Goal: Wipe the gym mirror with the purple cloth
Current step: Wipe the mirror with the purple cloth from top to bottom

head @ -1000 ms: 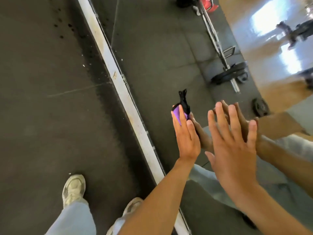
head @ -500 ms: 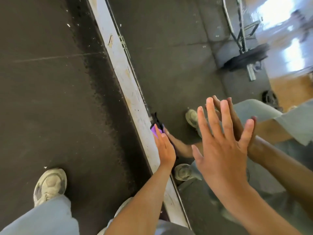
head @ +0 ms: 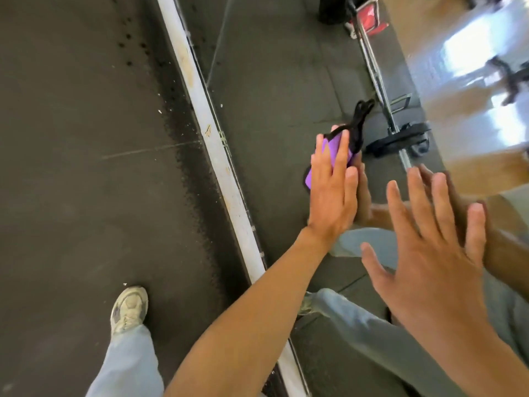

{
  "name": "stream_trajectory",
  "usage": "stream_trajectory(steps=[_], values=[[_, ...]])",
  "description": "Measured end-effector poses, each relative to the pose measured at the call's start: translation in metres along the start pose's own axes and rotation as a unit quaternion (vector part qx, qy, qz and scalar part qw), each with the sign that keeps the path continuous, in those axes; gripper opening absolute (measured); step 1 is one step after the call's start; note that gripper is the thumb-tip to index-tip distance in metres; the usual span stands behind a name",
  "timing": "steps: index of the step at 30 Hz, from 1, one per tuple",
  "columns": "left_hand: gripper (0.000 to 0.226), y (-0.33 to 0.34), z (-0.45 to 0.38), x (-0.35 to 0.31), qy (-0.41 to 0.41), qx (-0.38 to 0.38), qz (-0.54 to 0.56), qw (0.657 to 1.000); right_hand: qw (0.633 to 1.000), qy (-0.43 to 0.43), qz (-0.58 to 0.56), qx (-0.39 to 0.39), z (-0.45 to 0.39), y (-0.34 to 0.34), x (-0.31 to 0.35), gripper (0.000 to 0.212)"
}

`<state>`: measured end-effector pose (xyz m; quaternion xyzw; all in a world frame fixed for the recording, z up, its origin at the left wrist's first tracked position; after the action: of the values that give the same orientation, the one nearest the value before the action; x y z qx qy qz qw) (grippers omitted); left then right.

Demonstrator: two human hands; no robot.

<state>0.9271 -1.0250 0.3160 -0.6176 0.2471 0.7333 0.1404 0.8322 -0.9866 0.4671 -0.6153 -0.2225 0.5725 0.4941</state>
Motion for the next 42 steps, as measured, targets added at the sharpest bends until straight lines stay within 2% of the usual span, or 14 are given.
stream_trajectory(steps=[5, 9, 12, 15, 20, 23, 24, 26, 28, 30, 31, 35, 39, 42], values=[[0.05, 0.025, -0.004, -0.157, 0.17, 0.019, -0.071, 0.983, 1.0, 0.02, 0.007, -0.008, -0.007, -0.077, -0.04, 0.091], [0.047, 0.019, -0.022, -0.182, 0.195, 0.02, -0.047, 0.979, 1.0, 0.02, 0.02, -0.006, -0.014, -0.096, -0.051, 0.092], [0.052, -0.003, -0.057, -0.113, 0.015, -0.048, 0.008, 0.999, 0.999, 0.01, 0.044, 0.006, -0.02, -0.089, -0.048, 0.09], [0.054, -0.017, -0.072, -0.019, -0.163, -0.056, 0.086, 0.981, 0.998, 0.01, 0.058, 0.015, -0.026, -0.077, -0.045, 0.089], [0.059, -0.027, -0.041, 0.128, -0.353, -0.099, 0.162, 0.916, 0.997, -0.015, 0.061, 0.043, -0.054, -0.047, -0.021, 0.085], [0.057, -0.018, -0.013, 0.17, -0.458, -0.105, 0.185, 0.863, 0.993, -0.045, 0.072, 0.08, -0.079, -0.017, -0.003, 0.082], [0.062, -0.02, -0.009, 0.164, -0.461, -0.101, 0.177, 0.864, 0.993, -0.05, 0.073, 0.085, -0.085, -0.009, 0.001, 0.082], [0.071, -0.024, -0.014, 0.13, -0.409, -0.089, 0.151, 0.895, 0.992, -0.05, 0.077, 0.087, -0.095, 0.001, 0.007, 0.086], [0.065, -0.022, -0.026, 0.083, -0.314, -0.065, 0.126, 0.939, 0.991, -0.061, 0.082, 0.087, -0.103, 0.009, 0.015, 0.08], [0.053, -0.011, -0.033, 0.051, -0.219, -0.017, 0.028, 0.975, 0.991, -0.069, 0.088, 0.069, -0.11, 0.015, 0.021, 0.074], [0.054, -0.005, -0.037, 0.056, -0.208, -0.005, -0.018, 0.978, 0.992, -0.071, 0.087, 0.061, -0.113, 0.019, 0.024, 0.074], [0.059, -0.014, -0.052, 0.095, -0.214, -0.009, -0.032, 0.976, 0.995, -0.08, 0.055, 0.031, -0.12, 0.042, 0.04, 0.067], [0.051, -0.035, -0.049, 0.162, -0.276, -0.039, 0.086, 0.957, 0.993, -0.083, 0.064, 0.045, -0.121, 0.089, 0.061, 0.067], [0.054, -0.045, -0.05, 0.222, -0.287, -0.049, 0.093, 0.952, 0.99, -0.108, 0.085, 0.037, -0.128, 0.139, 0.082, 0.065]])
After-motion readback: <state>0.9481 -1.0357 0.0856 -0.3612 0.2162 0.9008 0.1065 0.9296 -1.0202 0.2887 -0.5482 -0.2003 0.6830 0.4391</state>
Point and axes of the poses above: each hand's wrist, its own z-axis away from the middle knuckle, its own y-axis out of the palm, x = y × z, the point moved 9 cm from there along -z, towards the middle knuckle, and after that the axes turned 15 degrees about -y, right-handed, at the moved point
